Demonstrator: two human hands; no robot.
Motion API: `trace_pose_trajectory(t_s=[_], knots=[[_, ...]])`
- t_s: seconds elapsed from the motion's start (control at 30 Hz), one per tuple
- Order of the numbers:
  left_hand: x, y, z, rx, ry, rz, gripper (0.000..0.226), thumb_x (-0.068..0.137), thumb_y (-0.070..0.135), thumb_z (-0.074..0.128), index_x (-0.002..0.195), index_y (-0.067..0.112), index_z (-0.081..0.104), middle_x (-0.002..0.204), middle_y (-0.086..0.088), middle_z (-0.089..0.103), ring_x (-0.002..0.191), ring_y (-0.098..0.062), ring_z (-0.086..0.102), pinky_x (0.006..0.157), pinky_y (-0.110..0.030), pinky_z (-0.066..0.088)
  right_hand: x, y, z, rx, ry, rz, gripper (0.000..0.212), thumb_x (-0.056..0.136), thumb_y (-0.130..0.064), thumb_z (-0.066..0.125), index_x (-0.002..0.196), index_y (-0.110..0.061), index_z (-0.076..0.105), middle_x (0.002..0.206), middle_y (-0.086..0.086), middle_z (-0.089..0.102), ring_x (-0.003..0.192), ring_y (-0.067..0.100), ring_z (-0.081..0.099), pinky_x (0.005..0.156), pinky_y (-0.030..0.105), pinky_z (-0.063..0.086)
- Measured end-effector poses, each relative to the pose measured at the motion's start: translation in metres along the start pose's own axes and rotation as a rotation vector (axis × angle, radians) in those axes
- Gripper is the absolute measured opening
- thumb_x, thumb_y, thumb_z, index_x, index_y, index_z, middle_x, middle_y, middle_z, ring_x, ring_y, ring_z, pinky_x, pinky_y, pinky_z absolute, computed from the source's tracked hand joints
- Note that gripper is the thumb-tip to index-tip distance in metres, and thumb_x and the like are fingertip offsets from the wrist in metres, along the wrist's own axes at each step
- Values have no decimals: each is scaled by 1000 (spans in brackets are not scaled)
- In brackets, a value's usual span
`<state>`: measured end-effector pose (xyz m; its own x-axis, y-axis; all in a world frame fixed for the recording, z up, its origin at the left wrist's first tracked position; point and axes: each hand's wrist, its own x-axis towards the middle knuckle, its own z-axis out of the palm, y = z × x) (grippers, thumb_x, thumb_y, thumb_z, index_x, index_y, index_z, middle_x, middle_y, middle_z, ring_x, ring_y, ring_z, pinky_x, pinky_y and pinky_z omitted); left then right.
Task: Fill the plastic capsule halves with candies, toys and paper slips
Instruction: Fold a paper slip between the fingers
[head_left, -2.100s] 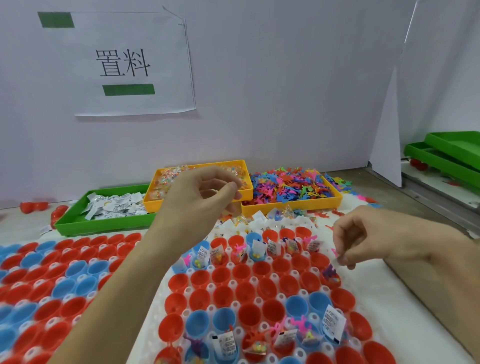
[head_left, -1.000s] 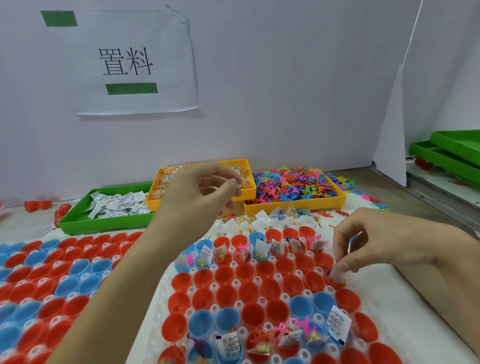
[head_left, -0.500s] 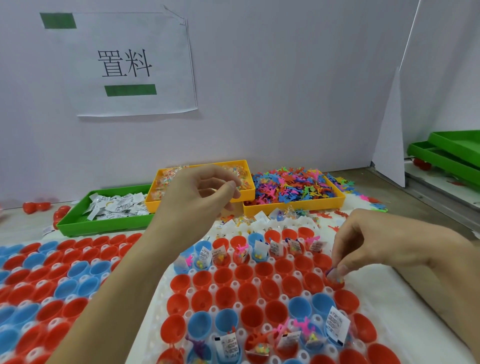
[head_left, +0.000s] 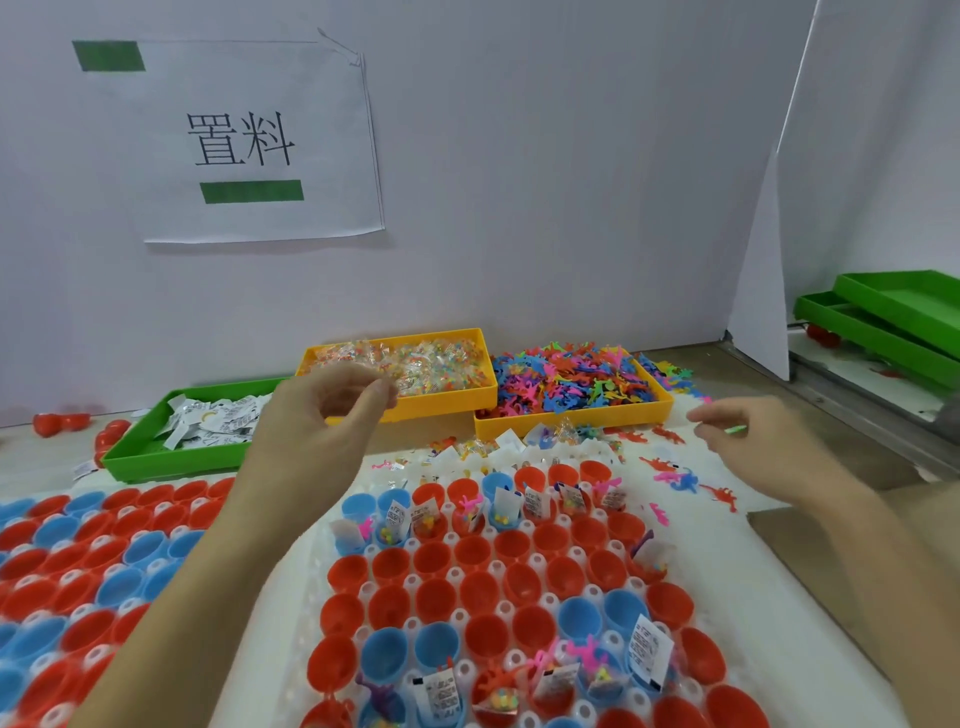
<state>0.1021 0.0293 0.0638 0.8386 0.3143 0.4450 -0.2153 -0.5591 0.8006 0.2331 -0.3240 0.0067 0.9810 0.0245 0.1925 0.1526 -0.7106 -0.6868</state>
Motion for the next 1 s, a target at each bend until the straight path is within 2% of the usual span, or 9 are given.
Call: trace_pose_trajectory(t_s=[0.1,0.2,0.37,0.5,0.6,0.7,0.87,1.0], knots=[[-13,-30,-3,186,41,-91,17,97,31,55,94,24,70,95,12,71,88,5,61,71,-11,38,1,8,13,-134,-53,72,24,94,-15,67,118,-14,69,109,5,67,94,20,61,77,31,51],[-27,-53,-5,222,92,-121,13,99,28,54,94,27,66,93,9,68,87,3,58,71,-12,38,1,11,19,-236,-95,114,29,87,-23,77,114,-17,70,98,0,63,93,17,58,77,28,48],[-34,-56,-9,184,194,-93,15,99,25,54,95,24,69,88,22,65,83,11,58,69,-10,38,1,8,20,-243,-99,103,16,83,-17,81,98,-15,76,79,-3,67,78,12,62,60,20,42],[-39,-51,-7,205,196,-47,13,99,22,55,93,26,66,85,24,62,83,19,56,64,-8,37,0,6,20,-271,-136,82,12,87,-13,75,98,-20,74,83,-2,67,78,10,61,59,18,40],[-42,-49,-6,221,206,-24,12,97,20,57,92,26,66,83,24,61,81,14,57,62,-7,37,-1,2,22,-277,-135,52,8,90,-20,73,96,-25,71,87,-3,64,79,11,59,63,24,41],[-42,-47,-5,244,219,-2,12,96,18,59,91,27,64,81,25,60,77,10,58,61,-7,37,-3,-1,26,-279,-152,-12,13,84,-26,80,90,-31,69,89,-4,60,79,10,56,67,27,41],[-45,-49,-2,219,186,15,15,95,13,59,88,25,66,83,18,66,81,2,60,67,-19,44,-5,-1,36,-275,-91,-75,15,88,-19,75,86,-30,66,85,-5,63,74,8,56,63,24,40],[-45,-51,-2,226,176,16,15,94,12,60,88,24,67,84,18,66,82,2,60,69,-22,46,-4,-1,41,-302,-32,-93,15,97,-14,61,99,-26,71,100,3,69,82,15,58,76,31,49]])
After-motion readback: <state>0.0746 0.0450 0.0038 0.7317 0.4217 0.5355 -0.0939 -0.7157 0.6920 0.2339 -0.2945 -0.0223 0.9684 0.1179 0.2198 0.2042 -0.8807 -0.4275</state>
